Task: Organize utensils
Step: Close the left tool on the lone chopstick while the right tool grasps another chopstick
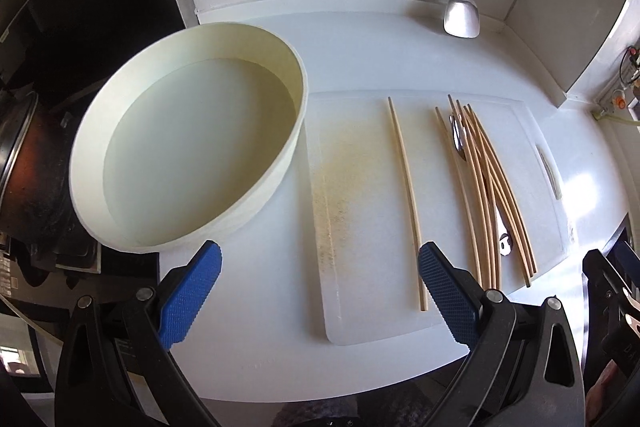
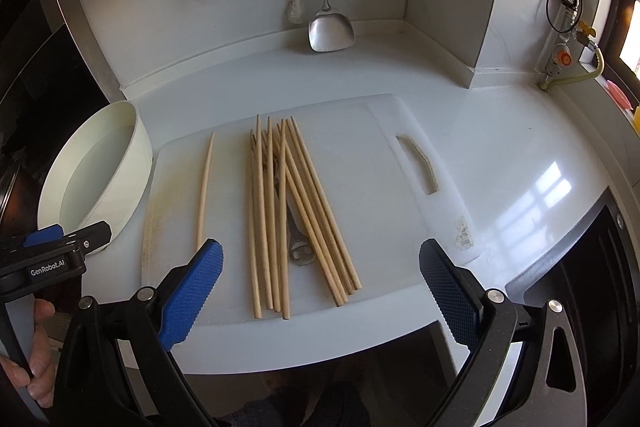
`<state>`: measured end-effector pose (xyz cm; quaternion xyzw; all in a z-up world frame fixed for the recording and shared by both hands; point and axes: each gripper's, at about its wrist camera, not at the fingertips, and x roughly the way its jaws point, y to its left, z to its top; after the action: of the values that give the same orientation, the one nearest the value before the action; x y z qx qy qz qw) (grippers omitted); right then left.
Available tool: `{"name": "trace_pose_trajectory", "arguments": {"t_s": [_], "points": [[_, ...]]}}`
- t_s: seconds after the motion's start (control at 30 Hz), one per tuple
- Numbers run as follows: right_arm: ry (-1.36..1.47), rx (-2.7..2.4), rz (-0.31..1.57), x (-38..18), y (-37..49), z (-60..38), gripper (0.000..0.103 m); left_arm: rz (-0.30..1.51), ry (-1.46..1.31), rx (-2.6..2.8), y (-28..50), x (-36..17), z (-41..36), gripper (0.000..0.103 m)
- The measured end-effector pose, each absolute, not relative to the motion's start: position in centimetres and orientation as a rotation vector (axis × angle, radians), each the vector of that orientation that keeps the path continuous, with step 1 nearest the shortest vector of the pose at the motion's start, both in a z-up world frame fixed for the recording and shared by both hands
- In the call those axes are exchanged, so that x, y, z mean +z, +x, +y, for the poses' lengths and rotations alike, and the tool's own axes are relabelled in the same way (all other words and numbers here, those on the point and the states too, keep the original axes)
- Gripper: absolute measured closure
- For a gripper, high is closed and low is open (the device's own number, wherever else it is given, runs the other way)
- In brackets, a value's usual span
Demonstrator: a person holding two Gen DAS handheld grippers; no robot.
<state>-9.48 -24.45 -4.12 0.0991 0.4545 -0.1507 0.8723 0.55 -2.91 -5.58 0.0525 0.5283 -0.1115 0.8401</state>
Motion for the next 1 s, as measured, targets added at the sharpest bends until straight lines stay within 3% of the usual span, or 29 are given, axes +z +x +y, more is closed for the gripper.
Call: {"name": "trace_pose_trajectory", "arguments": {"t_s": [0.57,1.0], "points": [[0.287,-0.143,0.835,-11.2,-8.4,-31.6,0.009,1.007,0.034,-0.089,-2.6,-9.6,-7.1,0.006],[0.132,-0.191,0.799,-14.0,-5.5,-31.4,0.009,0.949,0.011,-0.100,-1.9,-12.0,-7.4,0.006]]}}
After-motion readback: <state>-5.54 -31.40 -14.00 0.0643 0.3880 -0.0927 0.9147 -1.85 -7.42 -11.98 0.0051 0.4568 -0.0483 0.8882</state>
